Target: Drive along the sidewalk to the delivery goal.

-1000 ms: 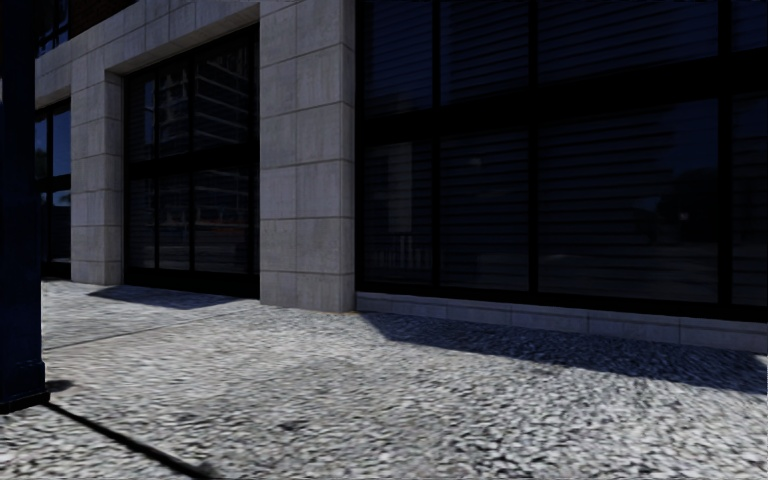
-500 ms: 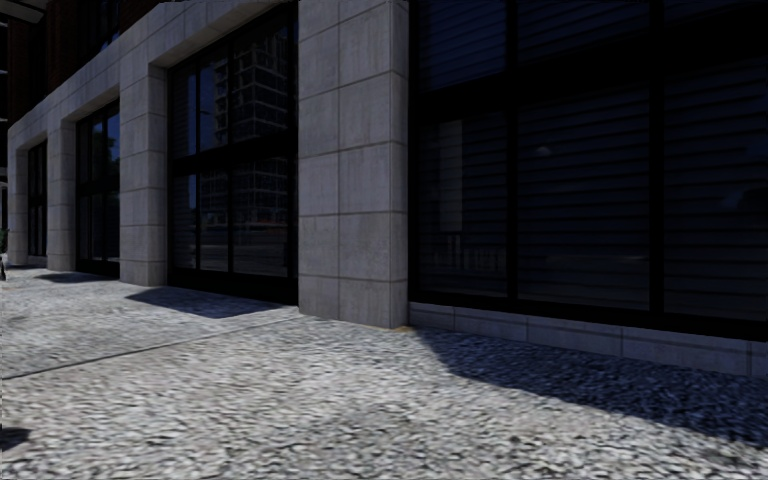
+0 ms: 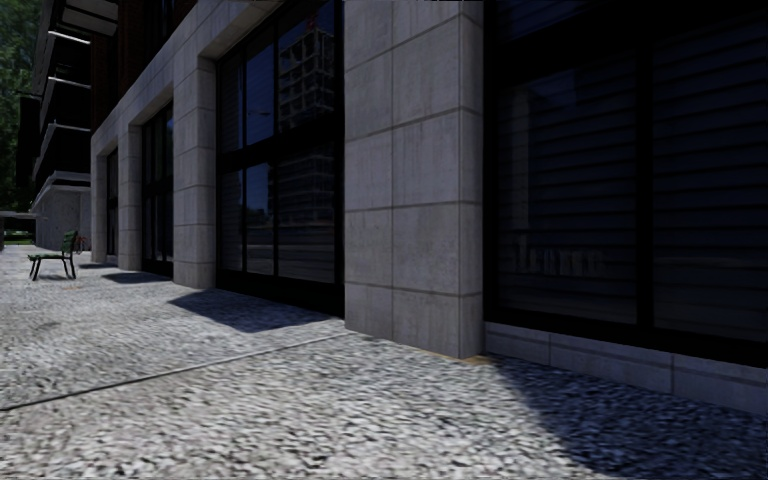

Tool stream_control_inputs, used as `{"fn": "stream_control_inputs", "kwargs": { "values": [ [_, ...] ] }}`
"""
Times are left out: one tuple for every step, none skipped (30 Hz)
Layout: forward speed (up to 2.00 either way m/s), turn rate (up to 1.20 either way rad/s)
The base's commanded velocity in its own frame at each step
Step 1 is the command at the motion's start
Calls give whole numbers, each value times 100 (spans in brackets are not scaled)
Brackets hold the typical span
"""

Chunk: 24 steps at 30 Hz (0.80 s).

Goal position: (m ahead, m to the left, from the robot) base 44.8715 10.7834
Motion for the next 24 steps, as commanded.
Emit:
{"fn": "stream_control_inputs", "kwargs": {
  "values": [
    [163, 85],
    [163, 85],
    [163, 85],
    [163, 85],
    [163, 85],
    [176, 85],
    [200, 85],
    [200, 85],
    [200, 83],
    [200, 82],
    [200, 78],
    [200, 78],
    [200, 72],
    [200, 70],
    [200, 70],
    [200, 69],
    [200, 69],
    [200, 68],
    [200, 68],
    [200, 59],
    [200, 41],
    [200, 41],
    [200, 0],
    [200, 0]
  ]
}}
